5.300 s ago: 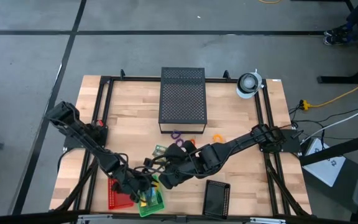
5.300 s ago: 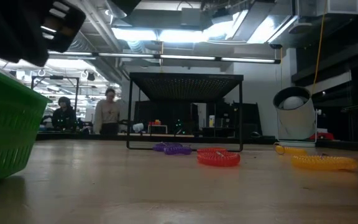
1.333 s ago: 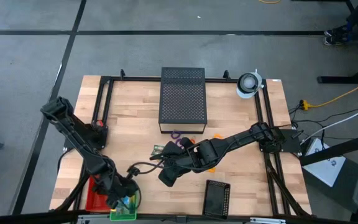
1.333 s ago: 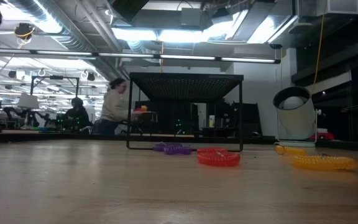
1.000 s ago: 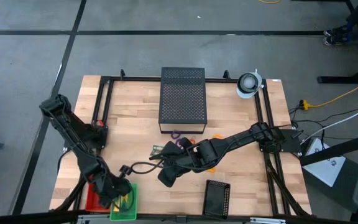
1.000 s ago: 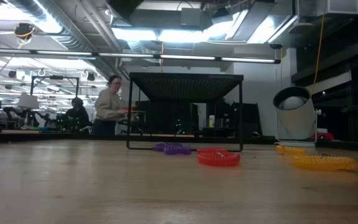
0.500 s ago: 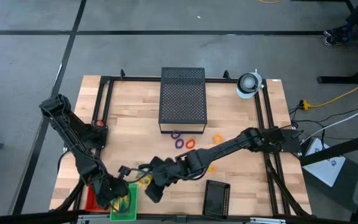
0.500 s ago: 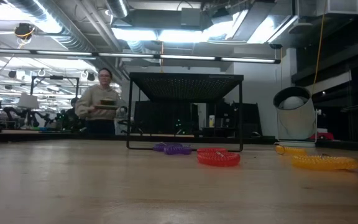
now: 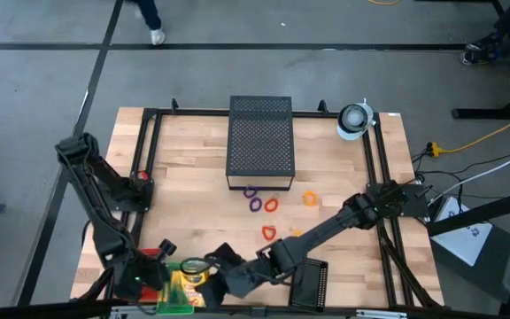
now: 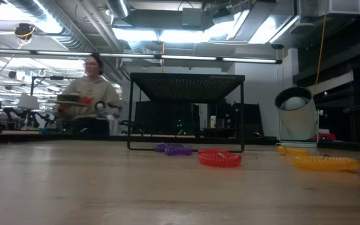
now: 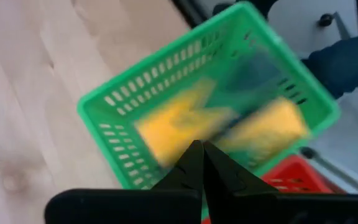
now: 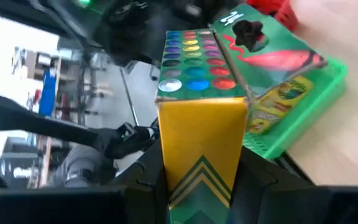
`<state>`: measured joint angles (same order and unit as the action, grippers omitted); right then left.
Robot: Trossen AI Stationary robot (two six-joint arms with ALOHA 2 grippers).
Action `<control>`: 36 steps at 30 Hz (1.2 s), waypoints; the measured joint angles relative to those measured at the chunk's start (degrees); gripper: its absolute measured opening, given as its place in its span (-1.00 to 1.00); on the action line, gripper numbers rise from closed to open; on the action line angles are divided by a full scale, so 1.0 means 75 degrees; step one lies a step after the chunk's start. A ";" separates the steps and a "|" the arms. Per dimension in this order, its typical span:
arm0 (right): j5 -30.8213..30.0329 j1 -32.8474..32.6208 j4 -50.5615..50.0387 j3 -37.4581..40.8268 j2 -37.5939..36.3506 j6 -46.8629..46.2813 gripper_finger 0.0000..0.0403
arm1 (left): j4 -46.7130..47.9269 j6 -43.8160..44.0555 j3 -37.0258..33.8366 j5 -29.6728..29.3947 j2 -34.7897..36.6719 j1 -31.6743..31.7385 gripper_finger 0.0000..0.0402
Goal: Pick & Place Office Desk Supplies
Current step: Put the crayon box into the green bin
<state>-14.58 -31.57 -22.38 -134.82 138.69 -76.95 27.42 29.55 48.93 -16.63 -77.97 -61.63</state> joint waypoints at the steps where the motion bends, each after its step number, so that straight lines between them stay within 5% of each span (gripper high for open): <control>1: -0.0080 -0.0030 0.0016 0.0001 0.0048 -0.0194 -0.44 | -0.0026 0.0012 0.0000 -0.0079 0.0058 -0.0067 -0.99; 13: -0.0191 0.0102 0.0021 0.0009 0.0350 -0.1080 -0.44 | -0.0122 -0.0166 0.0003 -0.0408 0.0160 -0.0527 -0.99; 24: -0.0158 0.0258 -0.0801 0.0012 0.0338 -0.0665 -0.44 | -0.1760 -0.1586 0.0006 -0.1440 0.0160 -0.0277 -0.99; 36: -0.0629 0.0253 -0.2229 0.0010 0.0327 -0.0483 -0.44 | -0.2632 -0.2128 0.0009 -0.0658 -0.0499 0.0532 -0.99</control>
<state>-19.30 -29.67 -39.10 -134.75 141.14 -80.58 7.69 13.59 48.99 -21.56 -81.72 -57.64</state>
